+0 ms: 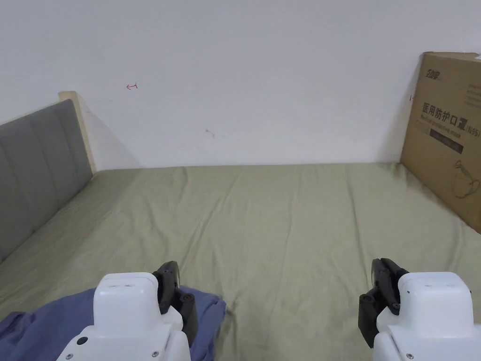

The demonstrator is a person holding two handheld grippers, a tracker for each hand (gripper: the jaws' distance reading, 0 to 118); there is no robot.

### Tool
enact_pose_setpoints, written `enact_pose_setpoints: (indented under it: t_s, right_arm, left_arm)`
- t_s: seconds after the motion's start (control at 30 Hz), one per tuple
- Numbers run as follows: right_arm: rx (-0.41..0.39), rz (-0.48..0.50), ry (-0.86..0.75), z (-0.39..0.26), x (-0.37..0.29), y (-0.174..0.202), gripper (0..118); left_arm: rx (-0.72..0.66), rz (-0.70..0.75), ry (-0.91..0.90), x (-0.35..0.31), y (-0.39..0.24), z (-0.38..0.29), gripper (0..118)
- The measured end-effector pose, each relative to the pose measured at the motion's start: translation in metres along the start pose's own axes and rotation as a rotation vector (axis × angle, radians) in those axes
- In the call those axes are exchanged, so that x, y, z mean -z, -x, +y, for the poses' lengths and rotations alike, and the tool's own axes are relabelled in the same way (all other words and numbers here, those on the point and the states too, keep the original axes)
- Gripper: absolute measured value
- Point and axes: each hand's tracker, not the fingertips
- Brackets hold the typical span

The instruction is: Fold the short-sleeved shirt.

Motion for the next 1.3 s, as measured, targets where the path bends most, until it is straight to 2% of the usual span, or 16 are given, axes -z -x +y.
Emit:
enact_pose_setpoints:
  t_s: [0.07,0.27,0.43,0.63,0.77,0.97,1.17,1.3]
  right_arm:
    - [-0.005,0.0,0.001,0.001,0.002,-0.001,0]
    - [0.018,-0.009,-0.01,0.004,0.0,-0.002,0]
    - [0.015,0.028,-0.002,0.008,0.006,0.001,0]
    - [0.016,0.136,-0.007,0.017,0.017,0.027,0]
    - [0.04,0.278,-0.021,0.022,0.023,0.056,0]
    - [0.0,0.448,-0.013,0.016,0.027,0.102,0]
    - [-0.009,0.486,0.008,0.008,0.029,0.118,0]
    - [-0.003,0.482,0.045,0.002,0.034,0.115,0]
  left_arm:
    - [0.006,0.002,-0.004,-0.003,-0.001,0.001,0]
    - [-0.001,-0.002,-0.007,0.001,-0.002,0.005,0]
    - [-0.004,0.026,-0.009,-0.001,0.006,0.009,0]
    - [-0.001,0.114,-0.004,-0.013,0.033,0.016,0]
    - [0.018,0.227,-0.003,-0.03,0.057,0.02,0]
    - [-0.008,0.348,0.023,-0.049,0.094,0.02,0]
    - [-0.013,0.388,0.114,-0.038,0.116,0.012,0]
    - [-0.144,0.299,0.232,0.005,0.14,-0.015,0]
